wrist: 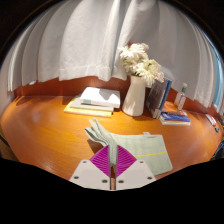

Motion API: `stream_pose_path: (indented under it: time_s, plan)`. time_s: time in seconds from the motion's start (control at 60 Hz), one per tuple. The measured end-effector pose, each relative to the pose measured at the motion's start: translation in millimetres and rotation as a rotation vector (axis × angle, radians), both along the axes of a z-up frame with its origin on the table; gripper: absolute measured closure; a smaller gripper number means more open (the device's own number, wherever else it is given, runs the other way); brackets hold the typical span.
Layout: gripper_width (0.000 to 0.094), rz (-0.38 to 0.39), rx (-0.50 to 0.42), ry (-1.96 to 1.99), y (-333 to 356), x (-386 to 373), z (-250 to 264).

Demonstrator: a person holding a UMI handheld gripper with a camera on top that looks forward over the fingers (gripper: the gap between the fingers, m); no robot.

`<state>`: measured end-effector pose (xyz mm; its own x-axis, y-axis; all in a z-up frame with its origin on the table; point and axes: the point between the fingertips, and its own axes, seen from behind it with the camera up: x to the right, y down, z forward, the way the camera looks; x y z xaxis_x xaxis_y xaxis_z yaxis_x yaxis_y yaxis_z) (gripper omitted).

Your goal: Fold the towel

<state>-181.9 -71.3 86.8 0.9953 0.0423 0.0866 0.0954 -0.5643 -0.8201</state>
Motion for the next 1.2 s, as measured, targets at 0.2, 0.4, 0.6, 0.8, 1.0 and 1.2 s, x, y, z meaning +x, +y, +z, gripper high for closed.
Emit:
stream_pose_path:
  time_s: [0.2,0.4,0.6,0.8,1.0,1.2]
  plan:
    - [0.0888,-0.095,0.032,-0.016,5,122,21]
    - [0.0517,-0.063,-0.094,-0.025,-15,197,-34]
    - [0.0303,-0.010,-0.073,-0.027,-35,211,-5]
    - [0.0279,-0.036,0.029,-0.011,-59,210,83]
    - [0.0277,-0.057,0.100,0.020,-99,193,145]
    - [0.0279,-0.073,0.148,0.040,-143,170,172]
